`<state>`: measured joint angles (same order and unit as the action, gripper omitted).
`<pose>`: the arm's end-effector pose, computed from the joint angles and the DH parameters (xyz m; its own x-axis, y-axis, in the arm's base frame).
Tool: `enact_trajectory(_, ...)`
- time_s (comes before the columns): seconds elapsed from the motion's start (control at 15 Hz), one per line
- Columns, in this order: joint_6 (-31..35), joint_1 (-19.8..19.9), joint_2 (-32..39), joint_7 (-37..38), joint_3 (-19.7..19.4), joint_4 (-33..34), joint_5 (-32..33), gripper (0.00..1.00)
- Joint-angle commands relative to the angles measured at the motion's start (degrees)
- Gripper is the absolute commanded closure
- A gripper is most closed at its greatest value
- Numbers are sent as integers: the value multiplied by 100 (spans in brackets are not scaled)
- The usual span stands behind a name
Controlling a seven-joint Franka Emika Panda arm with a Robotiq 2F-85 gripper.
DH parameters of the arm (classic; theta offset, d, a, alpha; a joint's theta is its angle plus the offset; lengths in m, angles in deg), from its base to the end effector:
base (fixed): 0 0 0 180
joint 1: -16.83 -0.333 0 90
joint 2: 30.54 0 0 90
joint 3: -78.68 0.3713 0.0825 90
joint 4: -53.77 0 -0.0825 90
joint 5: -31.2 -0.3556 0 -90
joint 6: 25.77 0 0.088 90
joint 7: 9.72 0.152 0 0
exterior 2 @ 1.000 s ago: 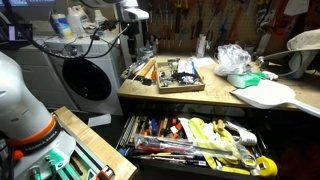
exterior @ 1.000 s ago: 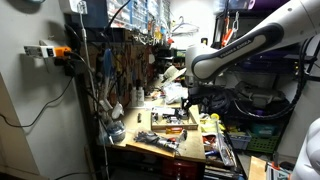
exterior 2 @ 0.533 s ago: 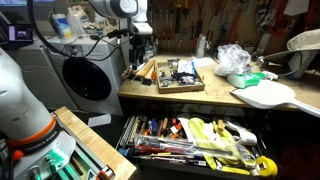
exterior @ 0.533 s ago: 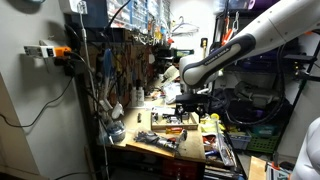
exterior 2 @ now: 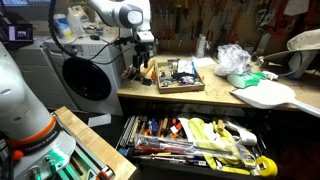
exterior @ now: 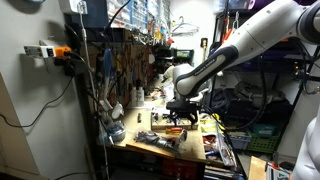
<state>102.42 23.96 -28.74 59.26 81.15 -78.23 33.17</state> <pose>0.4789 -0.0413 0.3551 0.3027 -0.9530 -0.0132 -0.9479 -0.3024 0.0999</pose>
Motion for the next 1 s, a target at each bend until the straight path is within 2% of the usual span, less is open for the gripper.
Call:
enact_trajectory(0.0,-14,-201,14,-7,-203,23,-5,0)
enact_trajectory(0.13,-13,-201,15,-6,-208,28,-1,0)
enact_trajectory(0.6,-301,-412,437,225,-305,328,608,0)
enact_trajectory(0.93,-481,-563,735,11,-365,555,1011,0)
